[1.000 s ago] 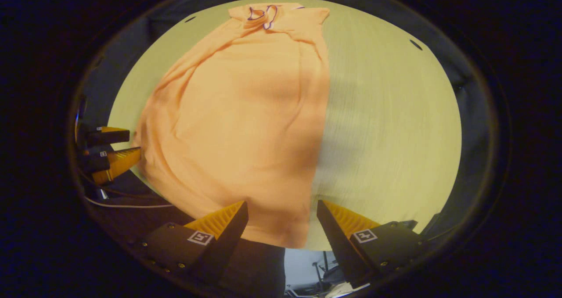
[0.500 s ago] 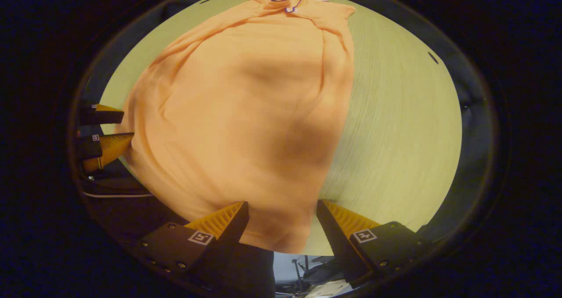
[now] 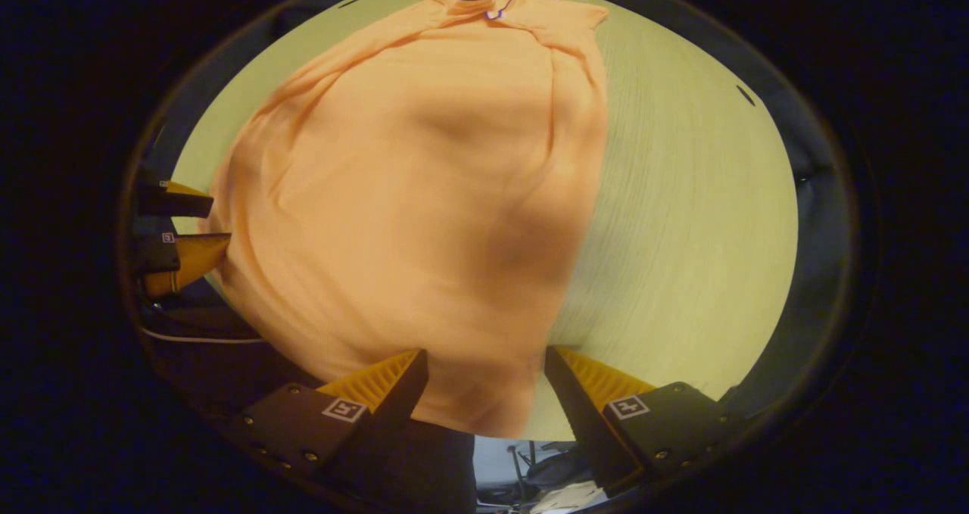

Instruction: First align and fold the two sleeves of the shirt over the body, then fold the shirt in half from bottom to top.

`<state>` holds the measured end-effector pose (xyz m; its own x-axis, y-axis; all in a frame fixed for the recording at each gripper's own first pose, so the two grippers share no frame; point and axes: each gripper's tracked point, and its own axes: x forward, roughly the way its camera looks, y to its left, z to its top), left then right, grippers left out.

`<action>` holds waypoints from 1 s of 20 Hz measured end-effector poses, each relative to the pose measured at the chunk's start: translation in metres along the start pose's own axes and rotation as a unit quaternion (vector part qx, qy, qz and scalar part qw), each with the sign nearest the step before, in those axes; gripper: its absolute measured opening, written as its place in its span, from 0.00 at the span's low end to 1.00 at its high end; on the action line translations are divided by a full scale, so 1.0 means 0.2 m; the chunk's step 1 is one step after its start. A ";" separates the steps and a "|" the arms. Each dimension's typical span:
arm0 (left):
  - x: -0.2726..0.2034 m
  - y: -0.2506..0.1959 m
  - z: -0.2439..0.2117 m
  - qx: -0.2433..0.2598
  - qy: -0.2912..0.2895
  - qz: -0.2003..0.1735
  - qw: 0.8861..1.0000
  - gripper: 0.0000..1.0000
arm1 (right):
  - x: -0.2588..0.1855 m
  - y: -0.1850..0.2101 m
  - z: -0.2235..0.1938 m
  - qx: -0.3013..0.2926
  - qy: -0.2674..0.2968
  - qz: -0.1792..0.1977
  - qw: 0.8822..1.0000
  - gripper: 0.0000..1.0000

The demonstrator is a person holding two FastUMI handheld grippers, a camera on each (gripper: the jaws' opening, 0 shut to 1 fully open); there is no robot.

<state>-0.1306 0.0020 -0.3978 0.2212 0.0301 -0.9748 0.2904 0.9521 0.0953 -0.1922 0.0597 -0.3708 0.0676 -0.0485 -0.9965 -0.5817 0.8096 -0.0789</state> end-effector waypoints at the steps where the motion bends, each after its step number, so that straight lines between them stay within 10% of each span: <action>1: 0.01 0.00 -0.01 0.002 0.000 -0.001 1.000 0.93 | 0.00 0.00 0.00 0.002 0.002 0.000 1.000 0.97; 5: -0.01 -0.01 0.02 0.011 -0.010 -0.002 1.000 0.73 | 0.00 -0.04 0.01 0.035 0.003 0.000 0.999 0.64; 8: -0.01 -0.03 0.05 0.021 -0.017 0.003 1.000 0.12 | 0.00 -0.03 0.02 0.024 0.007 -0.002 1.000 0.33; 13: 0.00 -0.05 0.07 0.019 -0.023 0.005 1.000 0.06 | 0.00 -0.02 0.04 0.011 0.003 -0.008 1.000 0.01; 20: -0.08 -0.16 0.20 0.039 -0.061 0.011 0.997 0.06 | 0.00 -0.02 0.04 0.019 0.002 0.001 1.000 0.01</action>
<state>-0.1066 -0.0404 -0.3778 0.3393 0.0088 -0.9407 0.3553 0.9247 0.1368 -0.1834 0.0603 -0.3695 0.0642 -0.0490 -0.9967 -0.5507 0.8312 -0.0764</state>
